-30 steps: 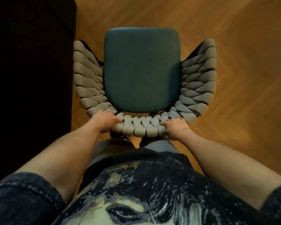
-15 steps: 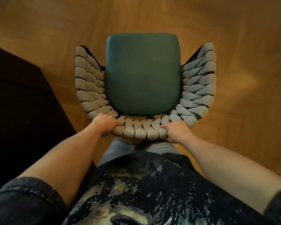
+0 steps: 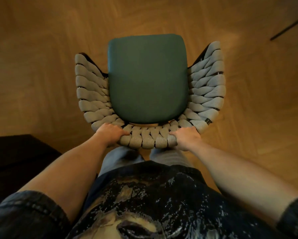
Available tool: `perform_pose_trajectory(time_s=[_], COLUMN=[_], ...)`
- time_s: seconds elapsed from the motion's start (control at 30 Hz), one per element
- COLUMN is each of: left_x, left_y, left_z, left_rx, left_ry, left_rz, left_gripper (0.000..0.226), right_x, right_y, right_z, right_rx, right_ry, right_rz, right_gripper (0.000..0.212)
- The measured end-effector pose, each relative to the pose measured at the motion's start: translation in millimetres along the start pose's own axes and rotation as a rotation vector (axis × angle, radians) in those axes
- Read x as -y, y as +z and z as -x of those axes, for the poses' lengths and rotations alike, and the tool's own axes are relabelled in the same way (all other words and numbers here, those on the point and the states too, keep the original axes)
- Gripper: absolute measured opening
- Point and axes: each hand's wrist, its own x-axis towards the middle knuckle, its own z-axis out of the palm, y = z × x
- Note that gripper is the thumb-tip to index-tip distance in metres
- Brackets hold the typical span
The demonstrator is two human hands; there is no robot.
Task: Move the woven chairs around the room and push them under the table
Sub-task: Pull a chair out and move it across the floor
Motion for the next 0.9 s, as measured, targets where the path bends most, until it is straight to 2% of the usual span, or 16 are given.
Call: perform_pose_trajectory(time_s=[0.23, 0.37, 0.47, 0.7, 0.8, 0.9], left_x=[33, 44, 47, 49, 47, 47], left_y=[-15, -21, -22, -13, -3, 9], left_z=[-5, -12, -18, -22, -14, 3], left_rx=[0.019, 0.028, 0.023, -0.086, -0.267, -0.475], left_ry=[0.092, 0.139, 0.163, 0.159, 0.018, -0.185], left_rz=[-0.271, -0.364, -0.421, -0.478, -0.337, 0.103], left_gripper=[0.067, 0.060, 0.063, 0.057, 0.059, 0.091], right_x=[47, 69, 77, 92, 92, 98], right_y=[29, 37, 42, 59, 66, 70], right_z=[10, 14, 18, 20, 28, 40], right_rx=[0.014, 0.040, 0.051, 0.020, -0.073, -0.246], right_ry=[0.166, 0.210, 0.237, 0.264, 0.243, 0.263], right_rz=[-0.238, -0.343, -0.405, -0.530, -0.560, -0.808], right_gripper=[0.063, 0.061, 0.060, 0.062, 0.068, 0.073])
